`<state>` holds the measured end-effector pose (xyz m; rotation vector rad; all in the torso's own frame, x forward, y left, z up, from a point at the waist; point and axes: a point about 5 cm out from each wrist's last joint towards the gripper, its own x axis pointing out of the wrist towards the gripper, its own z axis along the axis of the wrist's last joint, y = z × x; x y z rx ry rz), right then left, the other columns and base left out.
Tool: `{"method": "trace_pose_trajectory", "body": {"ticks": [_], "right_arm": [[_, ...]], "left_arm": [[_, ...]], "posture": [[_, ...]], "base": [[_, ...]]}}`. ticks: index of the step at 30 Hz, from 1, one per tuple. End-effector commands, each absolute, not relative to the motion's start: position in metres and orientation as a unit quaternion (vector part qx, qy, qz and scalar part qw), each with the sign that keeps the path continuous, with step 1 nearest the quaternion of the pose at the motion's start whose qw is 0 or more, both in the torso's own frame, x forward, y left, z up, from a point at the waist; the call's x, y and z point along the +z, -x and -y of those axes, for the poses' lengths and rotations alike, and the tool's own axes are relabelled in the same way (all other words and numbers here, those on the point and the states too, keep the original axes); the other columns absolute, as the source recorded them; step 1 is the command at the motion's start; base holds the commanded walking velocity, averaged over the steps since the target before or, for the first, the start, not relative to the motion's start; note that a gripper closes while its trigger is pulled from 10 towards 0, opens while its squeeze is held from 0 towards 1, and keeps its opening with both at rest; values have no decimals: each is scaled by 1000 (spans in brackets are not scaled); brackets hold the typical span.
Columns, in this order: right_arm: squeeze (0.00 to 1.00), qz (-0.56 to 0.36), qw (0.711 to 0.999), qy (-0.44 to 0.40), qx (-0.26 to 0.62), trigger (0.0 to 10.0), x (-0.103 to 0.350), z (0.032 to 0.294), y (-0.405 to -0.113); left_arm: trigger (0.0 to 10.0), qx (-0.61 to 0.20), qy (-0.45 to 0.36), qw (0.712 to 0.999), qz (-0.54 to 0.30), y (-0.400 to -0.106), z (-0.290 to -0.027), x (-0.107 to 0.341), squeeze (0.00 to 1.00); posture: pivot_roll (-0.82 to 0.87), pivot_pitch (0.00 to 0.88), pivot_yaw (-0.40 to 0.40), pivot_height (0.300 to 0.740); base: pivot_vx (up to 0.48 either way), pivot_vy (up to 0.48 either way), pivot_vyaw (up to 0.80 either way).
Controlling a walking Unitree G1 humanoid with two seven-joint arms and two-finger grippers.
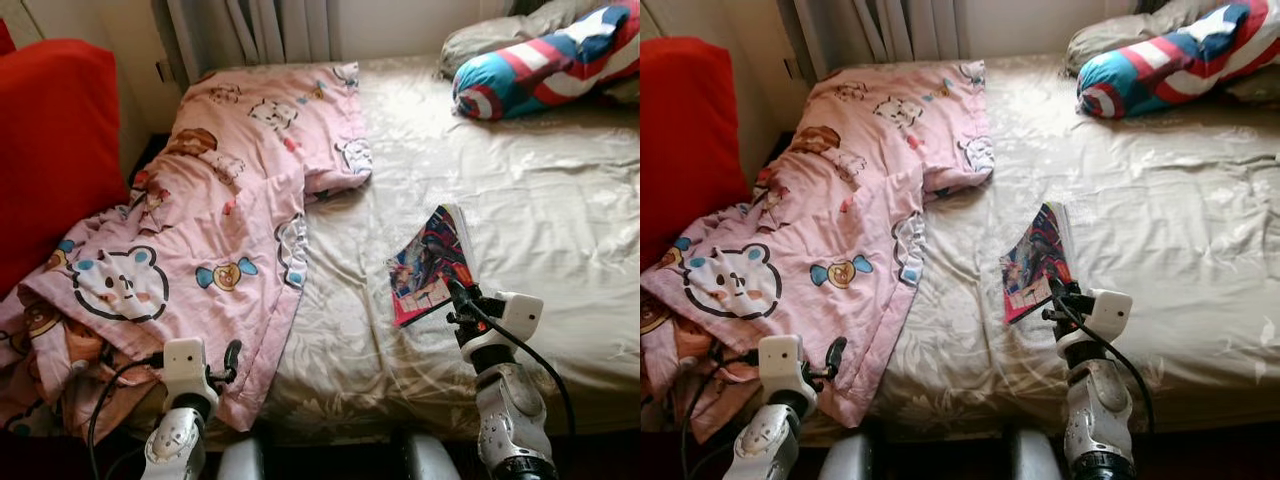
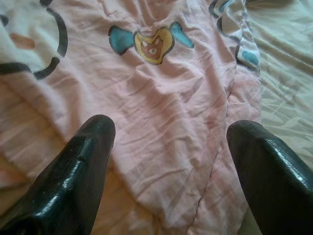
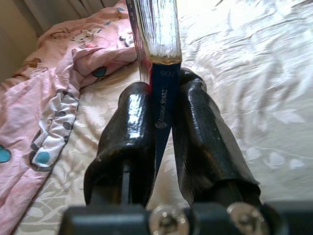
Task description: Clean up the room
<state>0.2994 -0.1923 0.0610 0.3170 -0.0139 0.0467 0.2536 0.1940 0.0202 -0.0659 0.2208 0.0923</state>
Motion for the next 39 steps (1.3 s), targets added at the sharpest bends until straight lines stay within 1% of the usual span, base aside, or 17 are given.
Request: {"method": "trace_pose_trajectory", "body": {"ticks": [1,2,7,10,14,20,25,29,34,39], "right_arm": [[0,11,990,-139,35,10000,65,186,-299],[0,11,990,-139,35,10000,65,186,-299],[0,1,991,-126,34,10000,64,185,-297],[0,-1,992,-118,31,10000,65,187,-298],[0,-5,993,-109,38,10000,66,187,-301],[0,-14,994,-90,64,10000,67,179,-303],[0,-12,994,-101,33,10000,67,178,-303],[0,-23,995,-100,16,10000,60,175,-298],[0,-37,994,-104,-12,10000,54,180,-293],[0,-36,994,-104,-29,10000,55,186,-293]], "left_arm": [[10000,61,39,989,-126,-249,-198,11,0],[10000,61,39,989,-126,-249,-198,11,0],[10000,73,45,985,-150,-245,-202,-2,0],[10000,79,49,979,-180,-239,-205,-14,0],[10000,92,58,974,-198,-236,-210,-21,0],[10000,103,58,969,-215,-232,-217,-29,0],[10000,107,55,966,-230,-227,-218,-35,0],[10000,103,52,965,-236,-224,-215,-37,0],[10000,101,45,966,-232,-225,-215,-37,0],[10000,102,43,967,-231,-226,-216,-37,0]], "posture": [[-62,0,20,655],[-62,0,20,655],[-64,0,16,690],[-64,0,12,715],[-62,0,6,740],[-62,13,5,740],[-68,26,11,740],[-67,35,13,740],[-70,45,10,740],[-72,51,7,740]], "base": [[0,0,0],[0,0,0],[0,0,0],[0,0,0],[0,0,0],[0,0,0],[0,0,0],[0,0,0],[0,-58,0],[0,-344,-660]]}}
